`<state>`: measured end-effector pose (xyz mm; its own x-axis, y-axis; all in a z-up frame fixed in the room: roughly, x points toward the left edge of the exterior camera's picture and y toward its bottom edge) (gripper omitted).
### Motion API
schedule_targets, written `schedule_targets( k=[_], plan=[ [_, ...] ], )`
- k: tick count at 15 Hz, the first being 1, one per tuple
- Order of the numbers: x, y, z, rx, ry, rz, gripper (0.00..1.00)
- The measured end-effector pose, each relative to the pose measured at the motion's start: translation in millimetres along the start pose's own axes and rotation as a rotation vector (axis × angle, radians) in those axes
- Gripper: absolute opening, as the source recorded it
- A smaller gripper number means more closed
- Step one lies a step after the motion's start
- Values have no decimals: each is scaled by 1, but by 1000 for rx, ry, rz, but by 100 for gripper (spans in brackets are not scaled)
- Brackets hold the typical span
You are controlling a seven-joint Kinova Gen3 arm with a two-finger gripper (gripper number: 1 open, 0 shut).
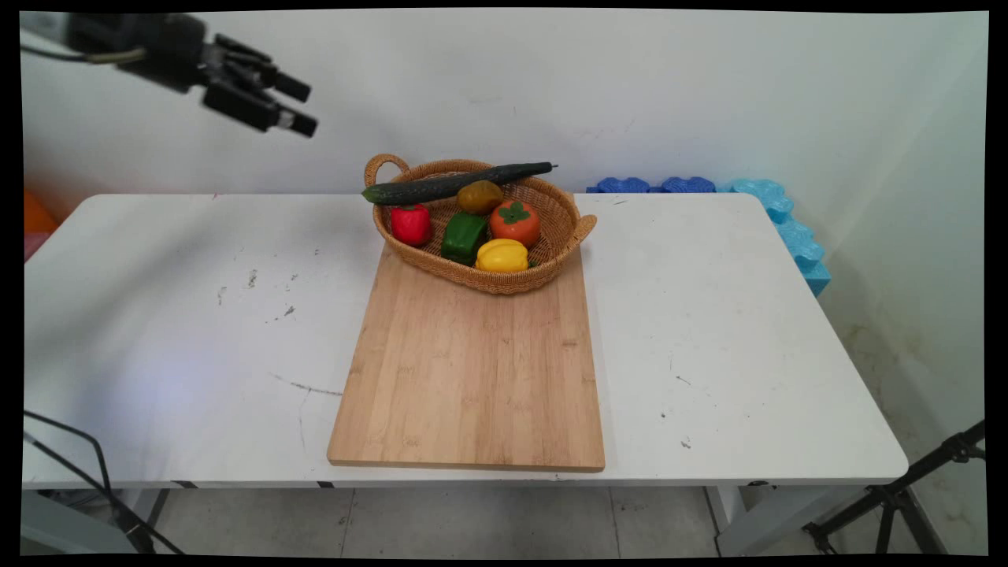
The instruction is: Pick up the cucumber from the vegetable basket
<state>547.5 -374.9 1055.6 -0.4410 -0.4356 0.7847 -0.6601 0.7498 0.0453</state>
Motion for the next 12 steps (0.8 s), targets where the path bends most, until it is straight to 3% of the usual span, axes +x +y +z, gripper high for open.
schedule_targets(
  k=[6, 12],
  plan=[
    [34, -54, 73, 75, -50, -15, 100],
    [56, -88, 138, 120, -122, -5, 100]
  ],
)
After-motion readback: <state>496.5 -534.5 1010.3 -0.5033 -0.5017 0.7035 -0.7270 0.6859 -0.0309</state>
